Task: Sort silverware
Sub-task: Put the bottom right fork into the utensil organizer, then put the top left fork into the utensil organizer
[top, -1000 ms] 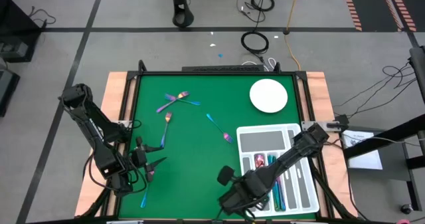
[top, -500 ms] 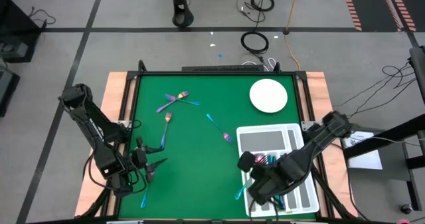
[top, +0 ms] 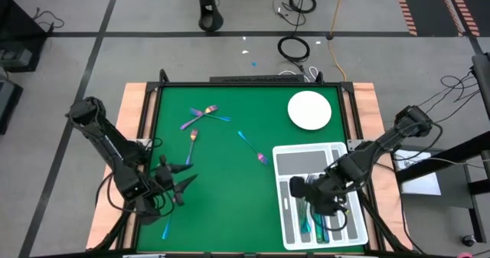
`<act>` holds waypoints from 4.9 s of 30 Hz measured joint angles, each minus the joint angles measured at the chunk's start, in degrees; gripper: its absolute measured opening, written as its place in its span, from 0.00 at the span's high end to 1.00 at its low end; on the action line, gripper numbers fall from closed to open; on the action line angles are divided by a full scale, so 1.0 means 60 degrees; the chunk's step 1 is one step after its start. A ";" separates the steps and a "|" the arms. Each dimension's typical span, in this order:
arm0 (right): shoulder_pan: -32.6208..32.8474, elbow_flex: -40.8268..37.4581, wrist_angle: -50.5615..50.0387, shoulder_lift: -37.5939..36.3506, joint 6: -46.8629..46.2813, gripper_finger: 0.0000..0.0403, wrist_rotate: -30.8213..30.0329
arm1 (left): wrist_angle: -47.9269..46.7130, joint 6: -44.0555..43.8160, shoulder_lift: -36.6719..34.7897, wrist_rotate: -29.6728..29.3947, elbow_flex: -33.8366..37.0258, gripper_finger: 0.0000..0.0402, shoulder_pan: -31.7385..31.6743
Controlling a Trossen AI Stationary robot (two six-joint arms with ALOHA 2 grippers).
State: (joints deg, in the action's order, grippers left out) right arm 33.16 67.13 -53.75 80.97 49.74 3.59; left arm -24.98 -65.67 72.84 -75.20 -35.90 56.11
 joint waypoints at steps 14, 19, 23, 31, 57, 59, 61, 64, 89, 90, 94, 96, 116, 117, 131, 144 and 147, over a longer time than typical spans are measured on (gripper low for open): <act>-0.0116 -0.0663 0.2346 0.1397 0.2512 1.00 0.0183 | 0.0960 0.0022 -0.0003 0.1290 0.0000 0.52 -0.0939; -0.0436 -0.0660 0.3038 0.1891 0.2502 1.00 0.0403 | 0.1042 0.0187 -0.0001 0.1288 0.0000 0.52 -0.0946; -0.0733 -0.0663 0.2990 0.2419 0.2663 1.00 0.0930 | 0.1098 0.0301 0.0000 0.1288 0.0000 0.52 -0.0946; -0.0948 -0.0663 0.3150 0.3126 0.2876 1.00 0.1167 | 0.1083 0.0516 0.0000 0.1290 0.0000 0.52 -0.0943; -0.0967 -0.0663 0.3719 0.3388 0.2822 0.93 0.1637 | 0.1007 0.0597 0.0000 0.1538 0.0000 0.52 -0.1045; -0.0967 -0.0663 0.3715 0.3388 0.2825 0.93 0.1626 | 0.1007 0.0596 0.0000 0.1541 0.0000 0.52 -0.1045; -0.0964 -0.0663 0.3714 0.3382 0.2823 0.93 0.1550 | 0.1007 0.0597 0.0000 0.1541 0.0000 0.52 -0.1045; -0.0964 -0.0658 0.3622 0.3249 0.2825 0.93 0.1104 | 0.1000 0.0597 0.0000 0.1541 0.0000 0.52 -0.1045; -0.2624 -0.0051 0.7198 0.1377 -0.6151 0.93 -0.2160 | 0.1079 0.2583 0.0004 0.1542 0.0000 0.52 -0.1292; -0.2673 -0.0051 0.7359 0.1377 -0.6542 0.93 -0.2324 | 0.1083 0.2575 0.0004 0.1594 0.0000 0.52 -0.1354; -0.2883 -0.0051 0.8006 0.1377 -0.7817 0.93 -0.3001 | 0.1080 0.2586 0.0004 0.2308 0.0000 0.52 -0.1549; -0.3091 -0.0051 0.8094 0.1377 -0.8576 0.93 -0.3269 | 0.1058 0.2590 0.0004 0.2735 0.0000 0.52 -0.1598; -0.6642 0.0120 1.0772 0.3662 -0.9809 0.76 -0.0887 | 0.1086 0.3532 -0.0007 0.3455 -0.0391 0.52 -0.1606; -0.6782 0.0315 1.0848 0.3915 -0.9830 0.75 -0.0770 | 0.1094 0.3590 -0.0007 0.3455 -0.0397 0.52 -0.1606; -0.7682 0.6013 0.8712 0.7929 -0.9055 0.67 -0.0533 | 0.0861 0.4025 -0.0007 0.3288 -0.0408 0.52 -0.1606; -0.8411 0.9030 0.6100 1.0603 -0.8778 0.67 -0.0542 | -0.1443 0.2008 -0.0899 0.3619 -0.0408 0.52 -0.1565; -0.8467 0.9030 0.6088 1.0740 -0.8652 0.67 -0.0551 | -0.3137 0.0069 -0.1225 0.3773 -0.0408 0.52 -0.1425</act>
State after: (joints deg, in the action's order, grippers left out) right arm -17.64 121.32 -17.23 145.41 -2.17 0.28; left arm -43.81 -65.26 65.48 -52.56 -38.35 47.56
